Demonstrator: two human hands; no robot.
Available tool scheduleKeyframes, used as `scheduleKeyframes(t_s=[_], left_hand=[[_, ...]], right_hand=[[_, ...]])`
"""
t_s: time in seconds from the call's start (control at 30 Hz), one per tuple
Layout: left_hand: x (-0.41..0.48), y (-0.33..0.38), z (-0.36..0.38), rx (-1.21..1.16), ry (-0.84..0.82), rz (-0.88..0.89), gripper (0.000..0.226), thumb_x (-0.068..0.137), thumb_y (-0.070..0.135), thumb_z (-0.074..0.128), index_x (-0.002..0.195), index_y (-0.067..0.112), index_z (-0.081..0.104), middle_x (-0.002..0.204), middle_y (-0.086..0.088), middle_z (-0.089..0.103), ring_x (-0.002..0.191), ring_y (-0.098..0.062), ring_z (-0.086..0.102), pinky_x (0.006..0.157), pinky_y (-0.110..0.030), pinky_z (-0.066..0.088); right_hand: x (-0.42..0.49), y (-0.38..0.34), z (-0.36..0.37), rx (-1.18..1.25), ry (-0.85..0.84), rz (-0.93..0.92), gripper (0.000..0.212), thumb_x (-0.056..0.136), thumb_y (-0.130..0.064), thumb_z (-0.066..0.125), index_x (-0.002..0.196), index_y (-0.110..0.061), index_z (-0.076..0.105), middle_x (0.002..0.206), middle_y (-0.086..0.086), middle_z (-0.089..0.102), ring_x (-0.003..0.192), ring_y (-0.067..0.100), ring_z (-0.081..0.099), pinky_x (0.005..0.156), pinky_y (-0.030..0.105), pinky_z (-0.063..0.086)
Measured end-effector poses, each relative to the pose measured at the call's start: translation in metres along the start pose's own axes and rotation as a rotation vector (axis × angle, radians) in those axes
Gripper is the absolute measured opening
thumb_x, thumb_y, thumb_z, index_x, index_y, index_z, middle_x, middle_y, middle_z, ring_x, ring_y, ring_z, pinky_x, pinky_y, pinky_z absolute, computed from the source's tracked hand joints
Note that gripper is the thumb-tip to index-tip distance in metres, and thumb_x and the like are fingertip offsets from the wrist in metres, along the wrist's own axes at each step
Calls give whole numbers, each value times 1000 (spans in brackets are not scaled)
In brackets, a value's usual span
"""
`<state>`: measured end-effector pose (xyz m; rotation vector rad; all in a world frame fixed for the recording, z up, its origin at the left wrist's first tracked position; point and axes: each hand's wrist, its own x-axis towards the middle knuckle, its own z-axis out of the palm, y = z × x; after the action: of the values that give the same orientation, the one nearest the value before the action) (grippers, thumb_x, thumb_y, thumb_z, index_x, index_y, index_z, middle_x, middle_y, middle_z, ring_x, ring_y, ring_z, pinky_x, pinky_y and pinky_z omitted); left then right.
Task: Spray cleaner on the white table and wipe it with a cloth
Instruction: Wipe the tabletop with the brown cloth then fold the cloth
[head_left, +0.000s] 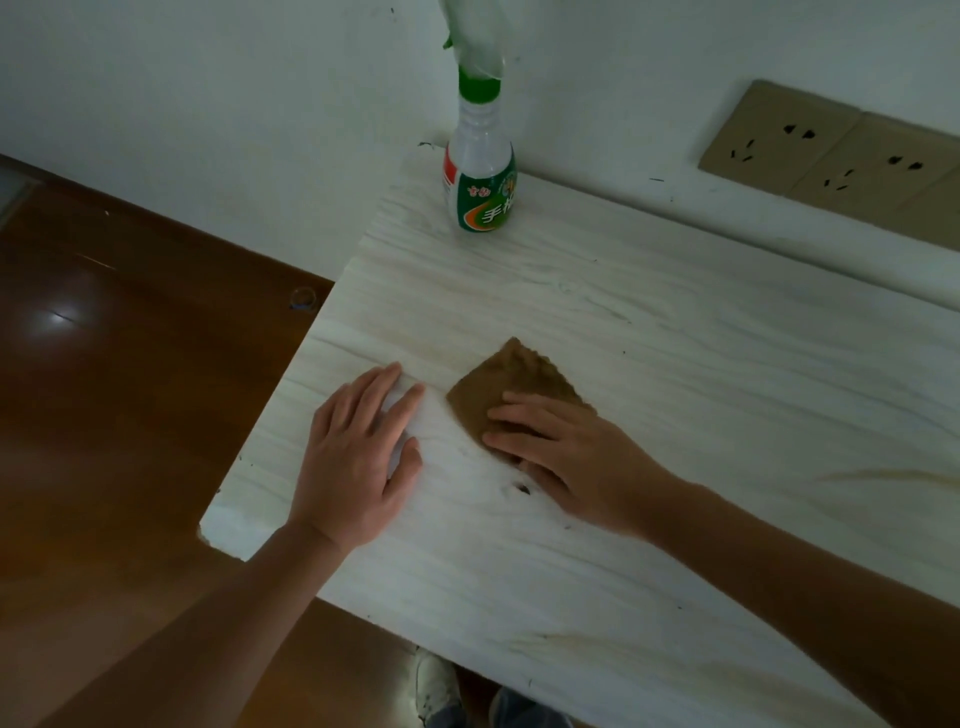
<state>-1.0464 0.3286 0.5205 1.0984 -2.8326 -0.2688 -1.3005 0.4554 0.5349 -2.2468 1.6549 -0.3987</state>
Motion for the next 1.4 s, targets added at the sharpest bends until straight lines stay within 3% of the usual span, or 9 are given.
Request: scheduleKeyframes(t_s=[0.13,0.33,0.47,0.63,0.73,0.83,1.0,1.23,1.4], left_hand=[[-1,0,0,-11,2,-3,57,99,40,39,151,19,48,162,-9,39,151,-28,33,121,-45,29],[-1,1,1,-12,4,-3,57,100,39,39,152,18,48,162,-8,38,152,-27,32,121,-45,29],[-1,1,1,-16,1,-4,56,99,38,39,151,18,49,162,-8,39,151,-29,34,119,-49,34],[-1,2,-1,-23,5,0,56,99,38,38,150,17,50,161,-9,40,150,-30,35,117,-49,35],[-1,1,-1,-25,10,3,56,99,37,39,149,16,50,160,-9,41,150,-30,36,117,-49,34],[-1,1,-1,-26,16,11,55,98,36,39,148,15,52,159,-10,42,149,-31,37,115,-49,35],[-1,3,-2,-30,1,-6,56,98,36,39,148,14,52,159,-10,42,148,-31,37,115,-49,35],[0,6,-4,-42,18,-9,57,97,36,38,146,12,54,158,-11,44,146,-33,39,112,-51,35],[0,5,-4,-37,14,-8,57,97,36,38,145,11,54,157,-11,44,146,-34,39,111,-51,36]], right_hand=[[31,34,-8,-71,28,-1,45,99,-23,41,143,-20,53,150,3,48,144,21,37,120,37,29],[77,102,-29,-145,143,360,49,97,-21,43,146,-18,47,152,7,44,140,31,40,121,44,25],[72,132,-45,-91,254,647,49,101,-19,43,150,-16,41,159,11,32,146,34,29,123,44,19],[28,132,-53,-93,319,819,50,102,-17,41,152,-15,37,161,10,28,149,30,22,123,41,17],[-1,112,-46,-44,315,809,52,98,-9,44,150,-14,41,159,10,32,147,32,26,123,45,19],[-27,78,-32,-8,271,637,53,92,-6,48,144,-17,50,153,7,42,142,31,35,118,51,28],[-38,70,-36,-119,126,384,46,94,-24,47,138,-19,56,148,4,48,136,27,42,115,43,34],[-4,166,-76,-215,244,698,52,92,-39,45,138,-16,52,142,8,51,131,31,45,112,47,35],[-9,167,-66,-146,299,730,51,96,-31,47,144,-14,48,150,9,44,139,31,37,118,44,27]])
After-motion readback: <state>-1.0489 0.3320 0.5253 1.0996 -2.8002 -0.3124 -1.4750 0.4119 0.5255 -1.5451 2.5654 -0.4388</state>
